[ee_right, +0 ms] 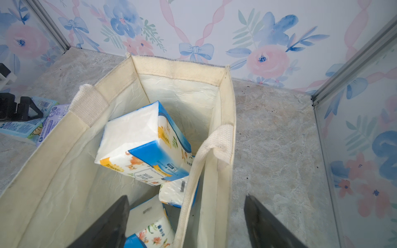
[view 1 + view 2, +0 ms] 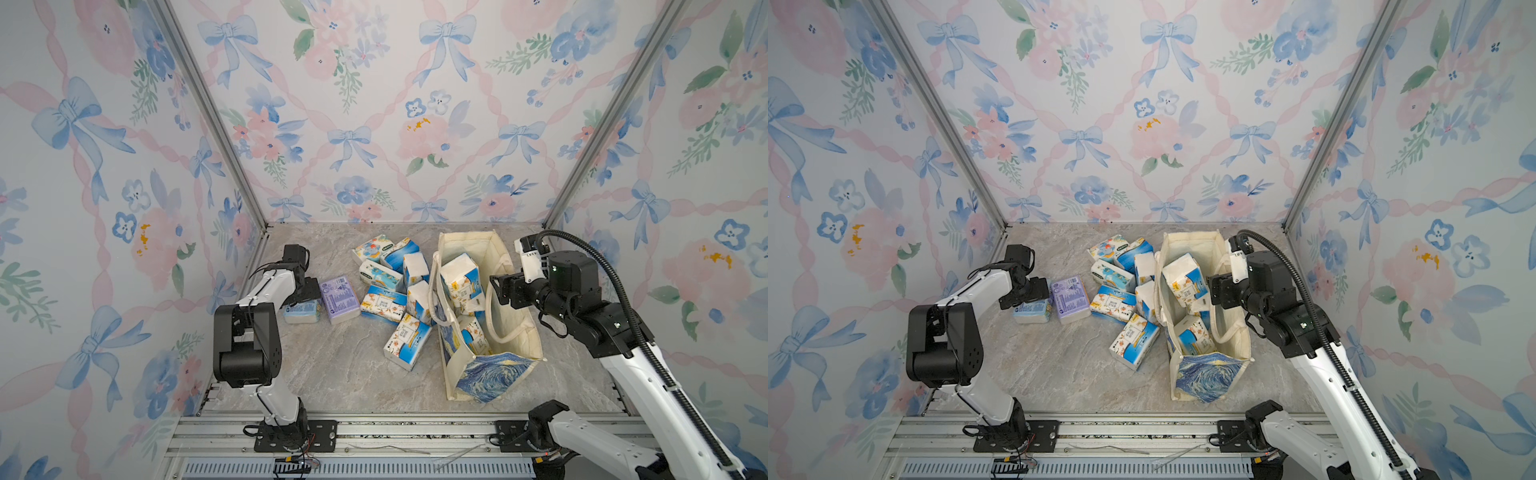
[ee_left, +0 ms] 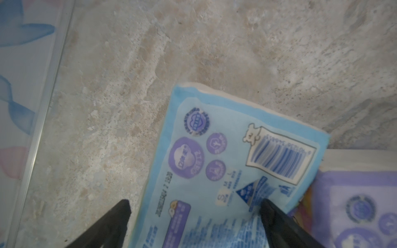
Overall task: Put tissues into the canvas bag
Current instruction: Pick up the pack of facial tissues from the center of the board.
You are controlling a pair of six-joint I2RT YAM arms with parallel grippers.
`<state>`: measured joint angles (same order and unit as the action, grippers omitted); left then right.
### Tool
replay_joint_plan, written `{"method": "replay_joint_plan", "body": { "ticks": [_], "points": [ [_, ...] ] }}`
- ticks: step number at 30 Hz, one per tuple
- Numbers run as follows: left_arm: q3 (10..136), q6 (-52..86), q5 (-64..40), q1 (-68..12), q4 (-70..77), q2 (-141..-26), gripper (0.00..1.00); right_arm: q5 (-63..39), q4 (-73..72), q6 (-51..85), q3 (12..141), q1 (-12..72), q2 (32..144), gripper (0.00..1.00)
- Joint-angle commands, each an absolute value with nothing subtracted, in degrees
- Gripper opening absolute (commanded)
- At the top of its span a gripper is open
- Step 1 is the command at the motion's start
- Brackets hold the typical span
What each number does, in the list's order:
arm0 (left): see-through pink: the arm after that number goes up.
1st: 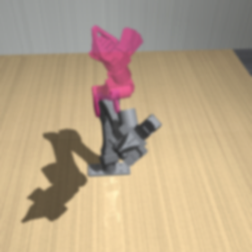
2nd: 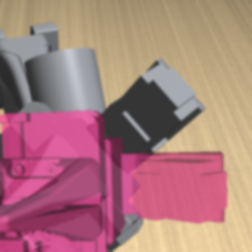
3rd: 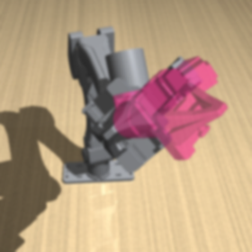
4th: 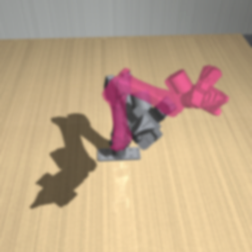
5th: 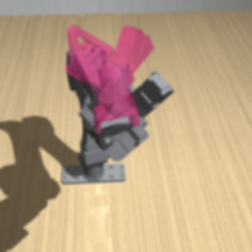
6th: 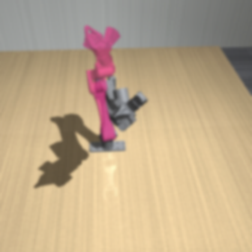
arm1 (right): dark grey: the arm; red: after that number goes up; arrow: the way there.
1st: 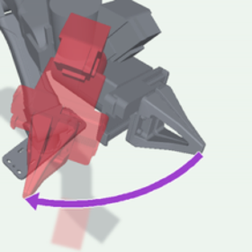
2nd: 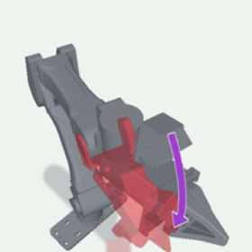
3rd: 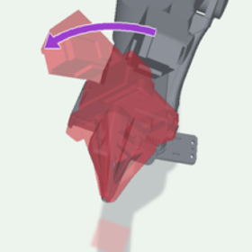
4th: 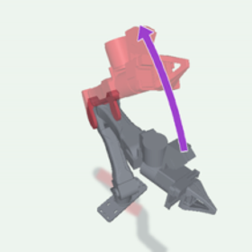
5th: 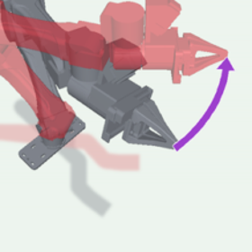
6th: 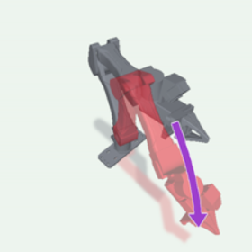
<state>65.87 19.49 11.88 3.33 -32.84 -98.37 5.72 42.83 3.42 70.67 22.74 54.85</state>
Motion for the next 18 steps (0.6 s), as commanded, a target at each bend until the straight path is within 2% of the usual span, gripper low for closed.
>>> {"method": "replay_joint_plan", "body": {
  "ticks": [1, 7, 10, 12, 15, 16, 18],
  "points": [
    [66.7, 18.4, 8.7, 3.9, -31.8, -101.7, 0.95, 5.0, 41.9, 2.6, 69.8, 22.0, 54.2, 0.84],
    [65.8, 18.4, 2.3, 3.9, -30.6, -103.1, 0.79, 4.8, 41.8, 2.5, 69.6, 21.7, 53.8, 0.84],
    [64.8, 18.6, -0.1, 3.8, -30.1, -101.9, 0.76, 4.5, 41.7, 2.6, 69.7, 21.6, 54.0, 0.84],
    [64.4, 18.7, -1.2, 3.7, -30.1, -100.6, 0.66, 4.4, 41.5, 2.8, 69.7, 21.7, 54.1, 0.84],
    [64.0, 18.8, -2.3, 3.8, -30.1, -98.4, 0.39, 4.0, 41.1, 3.1, 69.6, 21.7, 54.2, 0.84],
    [63.9, 18.7, -2.3, 3.8, -30.1, -97.6, 0.33, 3.9, 40.9, 3.2, 69.6, 21.7, 54.3, 0.84],
    [63.6, 18.7, -2.6, 3.8, -30.2, -96.6, 0.31, 3.6, 40.6, 3.4, 69.5, 21.7, 54.3, 0.84]
  ]
}}
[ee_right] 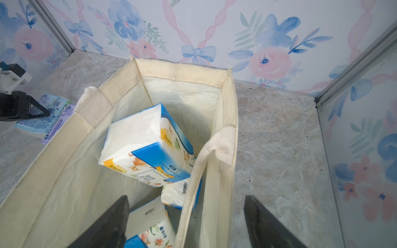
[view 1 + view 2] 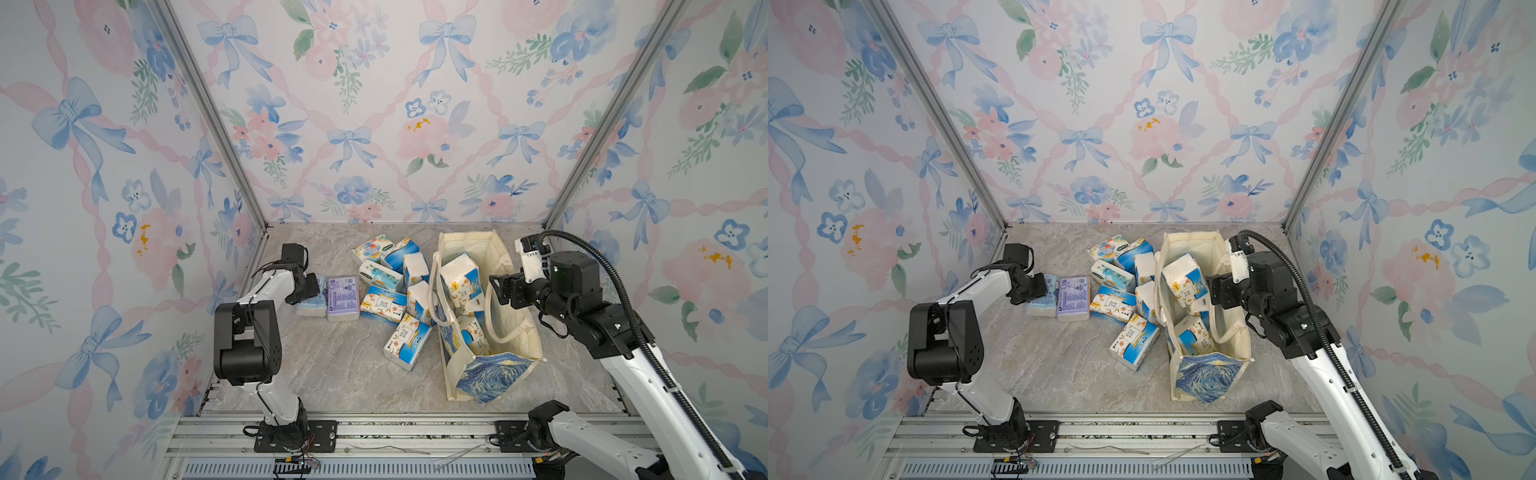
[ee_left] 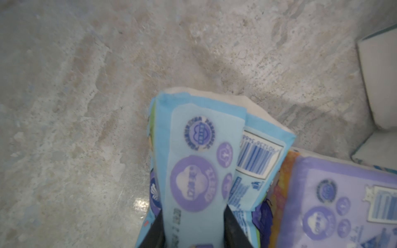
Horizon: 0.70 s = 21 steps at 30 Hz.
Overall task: Put tissues into the canvas bag
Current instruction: Pick up the pack of facial tissues from the center of the board.
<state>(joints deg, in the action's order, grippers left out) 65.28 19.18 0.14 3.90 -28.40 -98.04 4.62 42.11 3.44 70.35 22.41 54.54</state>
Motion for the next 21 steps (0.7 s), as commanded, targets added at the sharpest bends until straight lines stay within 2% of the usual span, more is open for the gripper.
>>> {"method": "replay_joint_plan", "body": {
  "ticks": [1, 13, 21],
  "points": [
    [63.4, 18.7, -2.7, 3.8, -30.1, -96.1, 0.31, 3.5, 40.5, 3.5, 69.5, 21.7, 54.4, 0.84],
    [63.6, 19.1, -2.9, 3.1, -31.3, -88.6, 0.26, 3.1, 40.6, 4.1, 69.8, 21.7, 54.5, 0.84],
    [67.3, 19.3, -1.7, -1.0, -33.4, -80.7, 0.26, 4.2, 40.1, 4.5, 69.9, 21.7, 55.0, 0.84]
  ]
}}
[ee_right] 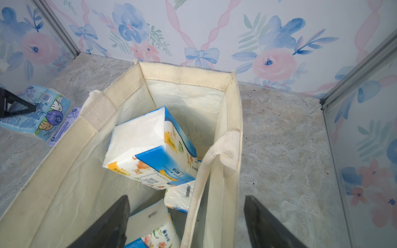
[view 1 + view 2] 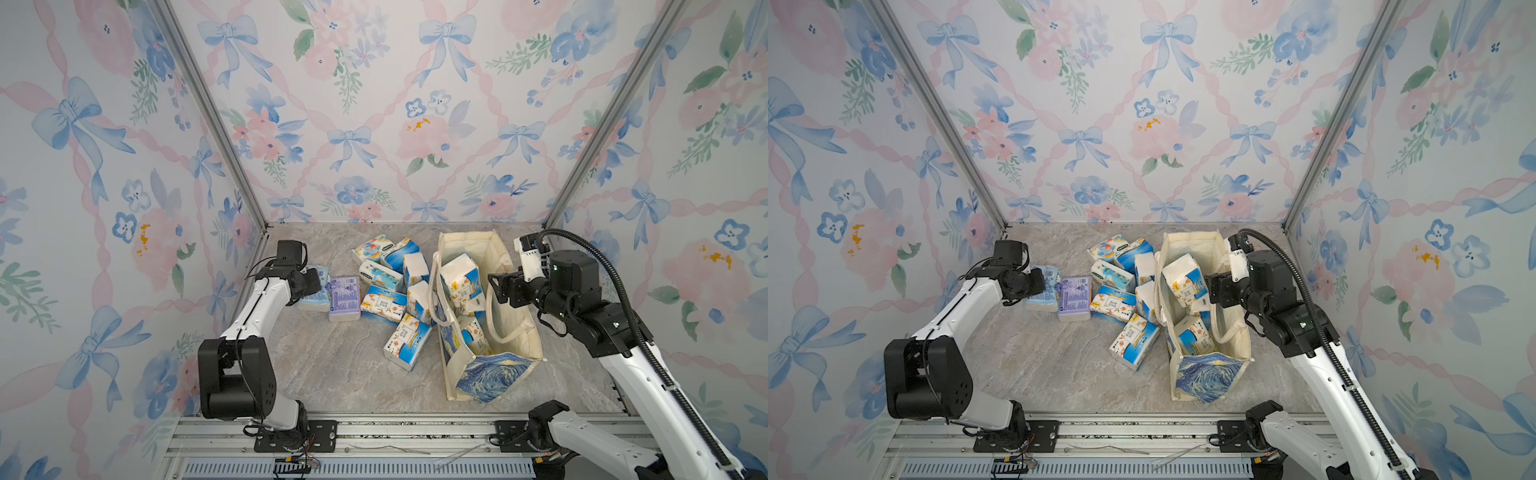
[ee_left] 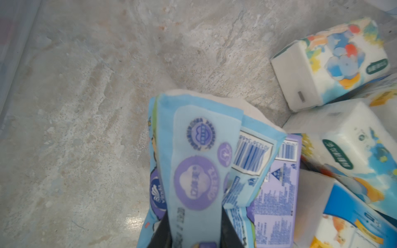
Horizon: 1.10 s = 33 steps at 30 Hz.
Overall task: Put tissues into the canvas bag
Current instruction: Pick up the pack of facial tissues from the center of the board, then place the pack of facial tissues in the canvas bag.
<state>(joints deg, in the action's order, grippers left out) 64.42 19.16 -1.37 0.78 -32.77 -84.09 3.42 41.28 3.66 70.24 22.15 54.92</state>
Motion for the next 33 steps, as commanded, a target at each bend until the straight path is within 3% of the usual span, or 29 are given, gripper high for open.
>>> {"method": "replay_joint_plan", "body": {
  "ticks": [1, 10, 21, 33],
  "points": [
    [68.1, 19.4, -2.0, -2.2, -33.5, -79.9, 0.26, 4.6, 39.9, 4.4, 69.8, 21.7, 54.9, 0.84],
    [81.1, 19.7, -5.2, -16.4, -34.0, -76.5, 0.26, 15.4, 42.2, 3.8, 69.8, 21.4, 56.4, 0.84],
    [92.4, 16.1, -15.3, -35.7, -25.1, -79.5, 0.27, 3.9, 44.4, 6.5, 68.8, 18.4, 57.1, 0.83],
    [106.5, 14.1, -22.0, -48.0, -22.9, -94.5, 0.30, 6.1, 45.5, 8.1, 67.3, 16.2, 58.3, 0.83]
  ]
}}
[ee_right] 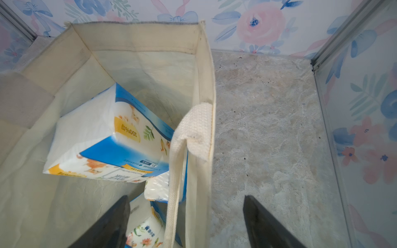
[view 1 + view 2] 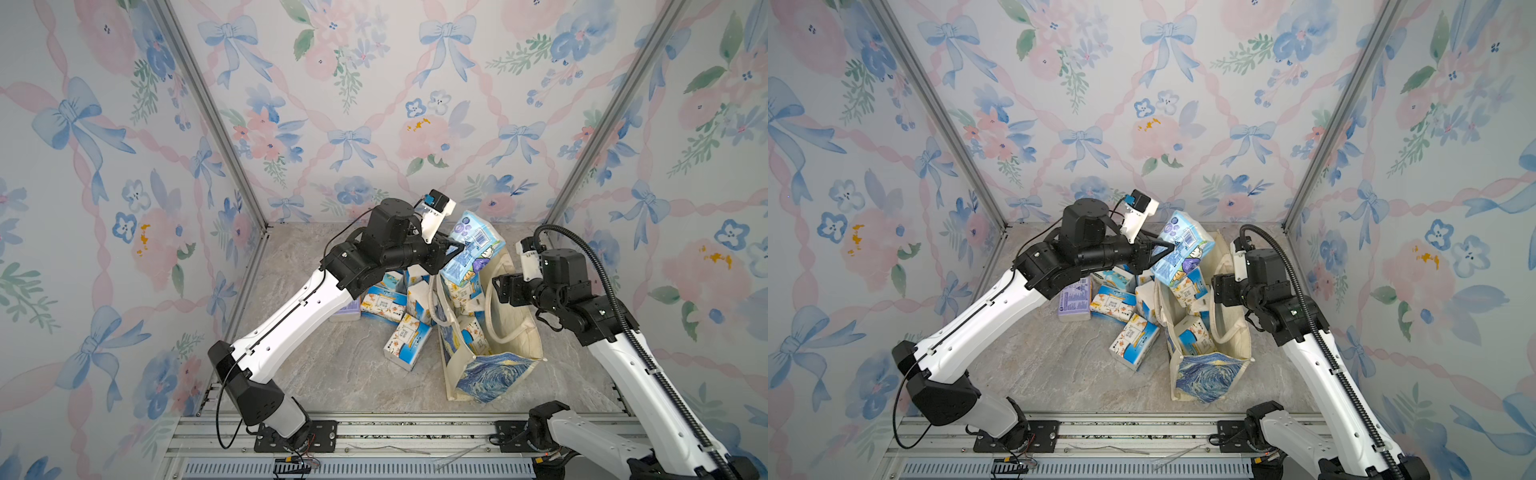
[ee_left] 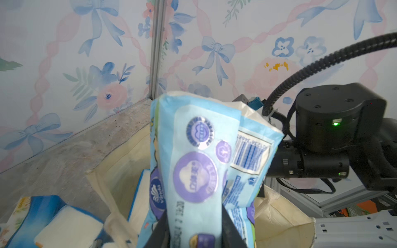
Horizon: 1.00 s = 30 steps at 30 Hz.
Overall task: Put tissues into the canvas bag
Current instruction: Place the pack of facial tissues in the canvas bag.
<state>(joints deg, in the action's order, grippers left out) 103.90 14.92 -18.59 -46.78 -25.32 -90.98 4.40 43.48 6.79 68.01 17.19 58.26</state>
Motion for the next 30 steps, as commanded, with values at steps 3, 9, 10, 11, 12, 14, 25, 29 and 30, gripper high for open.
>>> {"method": "replay_joint_plan", "body": {
  "ticks": [3, 9, 10, 11, 12, 14, 25, 29, 30],
  "points": [
    [107.3, 16.7, -23.9, -48.1, -23.0, -98.1, 0.31, 7.8, 46.0, 8.5, 67.1, 14.5, 57.4, 0.83],
    [105.8, 19.4, -28.5, -48.4, -23.8, -101.7, 0.32, 6.4, 45.7, 8.7, 66.6, 11.9, 56.1, 0.82],
    [105.7, 19.6, -29.2, -48.3, -24.3, -102.0, 0.32, 6.4, 45.6, 8.7, 66.6, 11.8, 56.2, 0.82],
    [105.7, 19.8, -30.3, -48.4, -25.0, -102.4, 0.33, 6.2, 45.5, 8.7, 66.5, 11.7, 56.3, 0.82],
    [105.6, 19.8, -31.4, -48.4, -25.6, -102.7, 0.35, 5.8, 45.3, 8.8, 66.5, 11.7, 56.5, 0.82],
    [105.6, 20.0, -33.1, -48.5, -26.9, -103.4, 0.39, 5.4, 44.9, 8.9, 66.5, 11.7, 56.9, 0.82],
    [105.7, 18.0, -36.1, -48.4, -32.1, -103.8, 0.68, 4.6, 44.3, 8.9, 67.0, 11.7, 57.8, 0.81],
    [105.6, 16.7, -35.6, -47.6, -32.3, -101.3, 0.68, 4.3, 44.4, 8.8, 67.1, 11.6, 57.6, 0.81],
    [105.5, 16.6, -36.1, -47.2, -32.3, -100.8, 0.68, 4.2, 44.4, 8.8, 67.1, 11.6, 57.5, 0.81]
  ]
}}
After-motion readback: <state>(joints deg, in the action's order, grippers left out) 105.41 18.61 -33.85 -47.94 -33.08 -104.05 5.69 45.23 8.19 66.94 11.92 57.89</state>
